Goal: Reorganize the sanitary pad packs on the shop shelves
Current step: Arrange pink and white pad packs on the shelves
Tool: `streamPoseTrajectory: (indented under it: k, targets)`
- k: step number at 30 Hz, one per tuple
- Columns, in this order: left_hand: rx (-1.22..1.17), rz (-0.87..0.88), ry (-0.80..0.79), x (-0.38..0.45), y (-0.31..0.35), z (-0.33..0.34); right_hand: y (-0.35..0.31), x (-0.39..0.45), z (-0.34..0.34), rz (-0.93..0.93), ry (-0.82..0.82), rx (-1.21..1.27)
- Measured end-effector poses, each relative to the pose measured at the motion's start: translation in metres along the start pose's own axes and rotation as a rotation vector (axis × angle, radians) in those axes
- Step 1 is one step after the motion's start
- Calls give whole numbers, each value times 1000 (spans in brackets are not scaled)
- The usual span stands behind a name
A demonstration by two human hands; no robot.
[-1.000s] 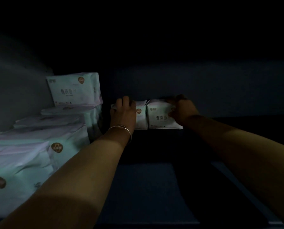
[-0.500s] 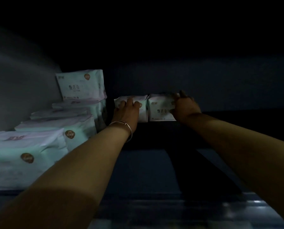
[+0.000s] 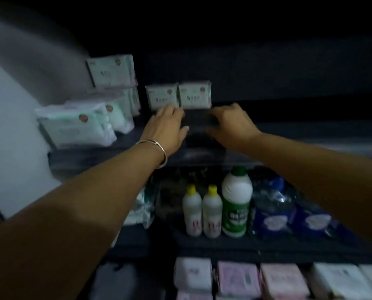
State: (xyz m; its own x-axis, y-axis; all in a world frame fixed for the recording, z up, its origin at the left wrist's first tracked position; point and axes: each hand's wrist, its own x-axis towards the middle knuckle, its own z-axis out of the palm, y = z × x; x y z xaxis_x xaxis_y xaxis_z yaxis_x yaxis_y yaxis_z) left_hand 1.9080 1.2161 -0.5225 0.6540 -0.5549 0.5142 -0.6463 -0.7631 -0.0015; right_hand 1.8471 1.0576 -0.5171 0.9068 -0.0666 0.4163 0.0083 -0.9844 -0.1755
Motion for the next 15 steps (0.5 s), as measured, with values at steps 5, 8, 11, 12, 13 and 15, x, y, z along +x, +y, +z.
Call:
streamPoseTrajectory:
  k: [5, 8, 11, 12, 13, 15]
  targets:
    - [-26, 95, 56, -94, 45, 9, 0, -110, 16, -179, 135, 10]
    - [6, 110, -95, -144, 61, 28, 11, -164, 43, -210, 27, 6]
    - [34, 69, -273, -181, 71, 57, 24, -204, 76, -134, -165, -1]
    - [40, 48, -339, -190, 72, 68, 29, -214, 88, -107, -238, -10]
    - [42, 28, -401, -199, 72, 80, 35, -223, 101, -88, -295, -15]
    - [44, -1, -515, -214, 71, 103, 42, -235, 125, -47, -394, -34]
